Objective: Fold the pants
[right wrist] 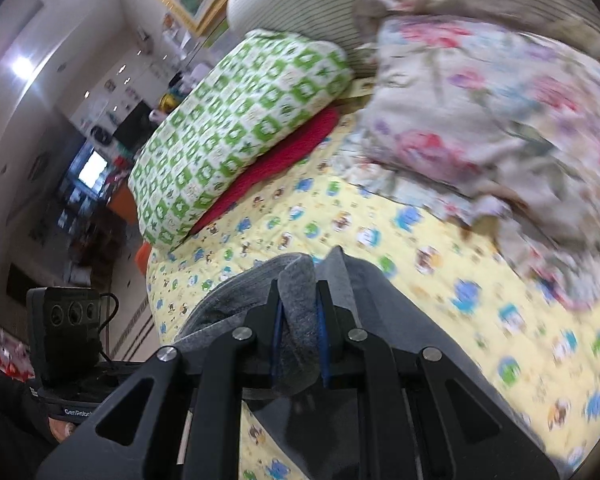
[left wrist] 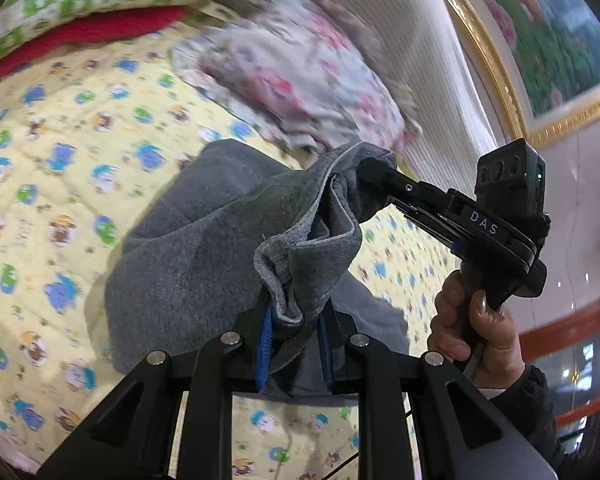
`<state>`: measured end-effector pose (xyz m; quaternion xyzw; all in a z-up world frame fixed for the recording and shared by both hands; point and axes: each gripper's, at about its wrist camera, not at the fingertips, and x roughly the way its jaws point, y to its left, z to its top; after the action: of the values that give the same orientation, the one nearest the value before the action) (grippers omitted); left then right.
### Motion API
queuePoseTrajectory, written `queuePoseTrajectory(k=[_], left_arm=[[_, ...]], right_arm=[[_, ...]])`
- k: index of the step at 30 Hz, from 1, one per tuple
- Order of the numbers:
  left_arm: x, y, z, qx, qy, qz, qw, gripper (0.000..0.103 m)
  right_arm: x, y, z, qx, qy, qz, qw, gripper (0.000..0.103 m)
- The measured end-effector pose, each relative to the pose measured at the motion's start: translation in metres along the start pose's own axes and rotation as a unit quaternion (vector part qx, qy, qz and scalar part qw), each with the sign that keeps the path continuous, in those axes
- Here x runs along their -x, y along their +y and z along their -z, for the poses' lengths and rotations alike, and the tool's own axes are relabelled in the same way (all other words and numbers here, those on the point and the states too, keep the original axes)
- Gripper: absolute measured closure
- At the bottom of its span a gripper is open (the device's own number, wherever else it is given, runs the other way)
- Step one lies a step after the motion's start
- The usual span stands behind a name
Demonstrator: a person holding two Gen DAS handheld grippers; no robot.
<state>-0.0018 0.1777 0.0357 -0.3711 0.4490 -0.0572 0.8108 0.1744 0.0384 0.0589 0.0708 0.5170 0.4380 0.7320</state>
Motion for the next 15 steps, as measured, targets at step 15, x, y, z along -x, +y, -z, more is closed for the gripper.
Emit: queuePoseTrajectory(k=[15], left_arm=[[-0.066, -0.083, 0.051, -0.075, 0.071, 0.019, 0.9944, 0.084]], right_arm=[[0.084, -0.059, 0.062, -0.066, -0.055, 0.025, 0.996, 0.087]])
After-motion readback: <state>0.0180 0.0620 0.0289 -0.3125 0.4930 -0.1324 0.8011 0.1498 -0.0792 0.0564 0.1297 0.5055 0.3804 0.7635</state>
